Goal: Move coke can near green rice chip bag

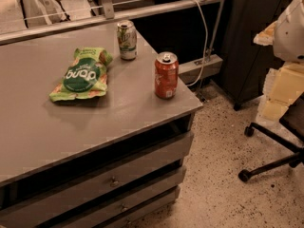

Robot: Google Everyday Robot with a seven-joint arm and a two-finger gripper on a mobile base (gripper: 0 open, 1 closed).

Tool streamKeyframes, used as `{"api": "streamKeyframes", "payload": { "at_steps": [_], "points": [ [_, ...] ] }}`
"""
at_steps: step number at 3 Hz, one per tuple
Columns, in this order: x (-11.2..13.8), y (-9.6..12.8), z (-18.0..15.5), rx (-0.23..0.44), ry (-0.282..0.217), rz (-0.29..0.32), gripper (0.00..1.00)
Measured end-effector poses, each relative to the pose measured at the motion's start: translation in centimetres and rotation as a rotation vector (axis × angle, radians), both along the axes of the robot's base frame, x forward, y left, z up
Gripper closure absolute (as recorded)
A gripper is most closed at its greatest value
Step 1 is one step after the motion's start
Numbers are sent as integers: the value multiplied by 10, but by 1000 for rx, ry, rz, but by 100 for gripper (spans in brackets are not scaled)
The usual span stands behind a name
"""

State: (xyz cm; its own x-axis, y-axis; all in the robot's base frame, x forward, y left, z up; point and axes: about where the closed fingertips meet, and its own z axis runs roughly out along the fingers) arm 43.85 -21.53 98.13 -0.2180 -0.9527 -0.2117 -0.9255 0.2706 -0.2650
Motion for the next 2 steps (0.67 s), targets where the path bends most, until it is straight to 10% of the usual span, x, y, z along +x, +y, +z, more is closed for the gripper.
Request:
{"api": "streamKeyframes", "payload": {
  "at_steps": [2],
  "points": [
    [5,1,4,38,-33,12,0]
  ]
}}
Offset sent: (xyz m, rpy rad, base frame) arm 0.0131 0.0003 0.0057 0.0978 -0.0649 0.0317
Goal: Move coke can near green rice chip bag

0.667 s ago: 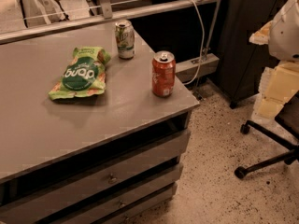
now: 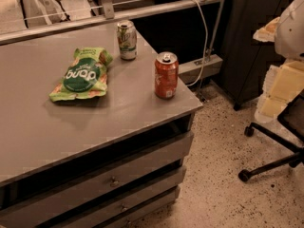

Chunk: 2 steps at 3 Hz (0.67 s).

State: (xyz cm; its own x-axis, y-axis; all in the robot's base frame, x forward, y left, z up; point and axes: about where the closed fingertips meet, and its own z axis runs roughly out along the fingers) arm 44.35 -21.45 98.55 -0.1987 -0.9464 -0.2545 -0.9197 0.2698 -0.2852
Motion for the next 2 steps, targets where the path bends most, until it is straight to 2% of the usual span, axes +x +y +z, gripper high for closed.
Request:
{"api": "streamKeyframes", "payload": {
  "at_steps": [1,2],
  "points": [
    [46,8,11,75,-101,40,0],
    [104,21,9,252,-187,21,0]
  ]
}}
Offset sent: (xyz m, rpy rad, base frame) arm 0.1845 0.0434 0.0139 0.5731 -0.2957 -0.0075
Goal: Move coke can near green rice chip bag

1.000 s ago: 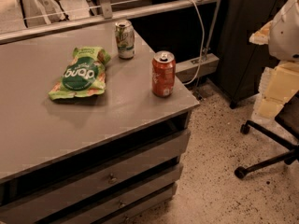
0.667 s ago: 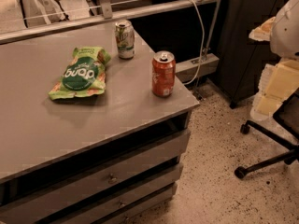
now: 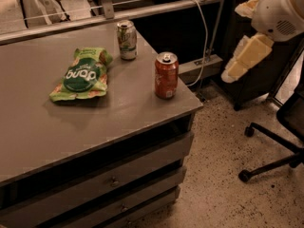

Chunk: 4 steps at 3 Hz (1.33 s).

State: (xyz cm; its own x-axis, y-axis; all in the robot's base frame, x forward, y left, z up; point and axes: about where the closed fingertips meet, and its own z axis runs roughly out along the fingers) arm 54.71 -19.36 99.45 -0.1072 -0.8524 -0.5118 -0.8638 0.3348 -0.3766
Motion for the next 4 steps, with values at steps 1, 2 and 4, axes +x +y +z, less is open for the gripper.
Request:
{"api": "streamKeyframes", "payload": {
  "at_steps": [1,2,4],
  "points": [
    [46,36,-38,213,66,30,0],
    [55,41,-57,262,105,36,0],
    [53,48,-61,263,117,63,0]
  ]
}}
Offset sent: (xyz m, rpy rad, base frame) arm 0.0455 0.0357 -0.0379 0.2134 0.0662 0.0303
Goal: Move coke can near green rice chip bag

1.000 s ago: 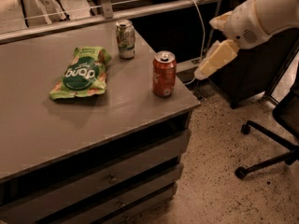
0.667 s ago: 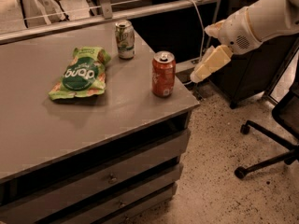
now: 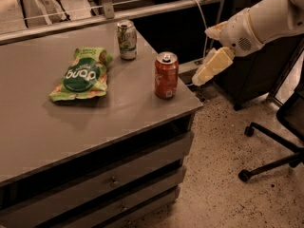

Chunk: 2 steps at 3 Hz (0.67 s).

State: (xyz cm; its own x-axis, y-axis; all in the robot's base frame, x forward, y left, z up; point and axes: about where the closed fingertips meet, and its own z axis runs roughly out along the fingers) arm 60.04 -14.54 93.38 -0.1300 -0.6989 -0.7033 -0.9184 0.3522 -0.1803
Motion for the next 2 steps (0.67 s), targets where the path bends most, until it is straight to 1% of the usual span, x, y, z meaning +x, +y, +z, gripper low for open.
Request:
{"api": "streamKeyframes", "payload": {
  "at_steps": [1,2],
  "points": [
    [-1,48,-11,55,13,117,0],
    [-5,94,-20,106,20,213,0]
  ]
}}
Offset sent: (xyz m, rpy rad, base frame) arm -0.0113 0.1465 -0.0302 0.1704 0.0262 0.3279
